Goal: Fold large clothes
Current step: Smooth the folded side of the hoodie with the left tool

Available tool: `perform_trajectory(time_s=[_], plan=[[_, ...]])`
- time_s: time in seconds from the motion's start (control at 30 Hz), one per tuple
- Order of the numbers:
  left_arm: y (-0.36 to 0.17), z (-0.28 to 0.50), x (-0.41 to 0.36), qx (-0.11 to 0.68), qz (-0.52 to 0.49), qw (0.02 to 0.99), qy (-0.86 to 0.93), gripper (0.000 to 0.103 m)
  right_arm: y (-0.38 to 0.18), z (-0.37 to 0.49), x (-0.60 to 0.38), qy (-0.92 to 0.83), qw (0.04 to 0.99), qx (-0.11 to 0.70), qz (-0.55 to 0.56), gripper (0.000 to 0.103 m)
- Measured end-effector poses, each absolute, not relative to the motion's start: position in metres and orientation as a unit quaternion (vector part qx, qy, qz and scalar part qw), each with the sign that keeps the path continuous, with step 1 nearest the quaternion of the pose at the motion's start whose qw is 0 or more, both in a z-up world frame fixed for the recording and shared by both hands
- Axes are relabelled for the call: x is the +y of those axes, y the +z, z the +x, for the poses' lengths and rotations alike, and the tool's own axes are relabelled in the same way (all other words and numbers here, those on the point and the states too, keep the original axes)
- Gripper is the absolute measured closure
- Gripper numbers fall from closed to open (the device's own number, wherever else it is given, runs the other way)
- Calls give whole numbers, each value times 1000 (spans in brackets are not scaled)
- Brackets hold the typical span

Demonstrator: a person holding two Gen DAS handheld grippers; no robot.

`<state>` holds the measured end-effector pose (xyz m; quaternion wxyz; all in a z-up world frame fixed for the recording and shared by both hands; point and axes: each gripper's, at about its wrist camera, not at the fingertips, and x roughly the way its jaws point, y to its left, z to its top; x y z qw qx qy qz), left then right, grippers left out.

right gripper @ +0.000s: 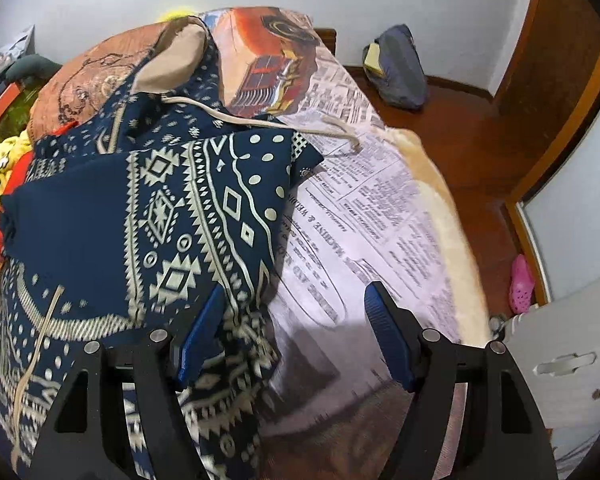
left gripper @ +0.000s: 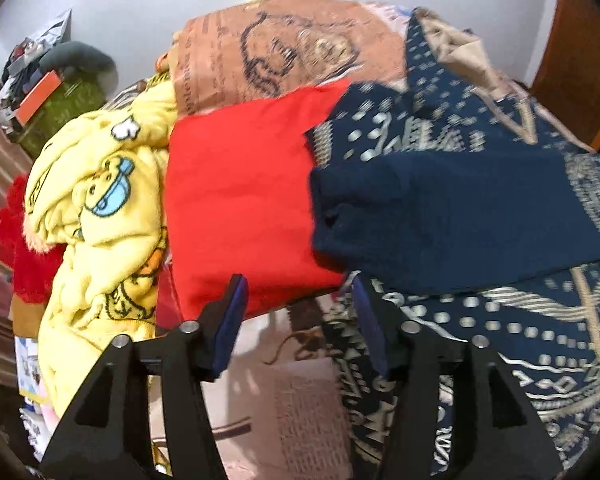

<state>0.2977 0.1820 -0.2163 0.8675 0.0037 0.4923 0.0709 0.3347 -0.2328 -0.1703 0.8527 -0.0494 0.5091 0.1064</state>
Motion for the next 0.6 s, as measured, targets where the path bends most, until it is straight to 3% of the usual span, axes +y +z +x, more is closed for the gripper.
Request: perform_trajectory(time_s=[0.13,0.6], plan=[[-205,301,166,471,11,880,54,33,-174,322,-232,117,842,522,-69,34],[-234,334,182,493,-58,862,101,33,-196,341,-213,82,849,513,-97,34]])
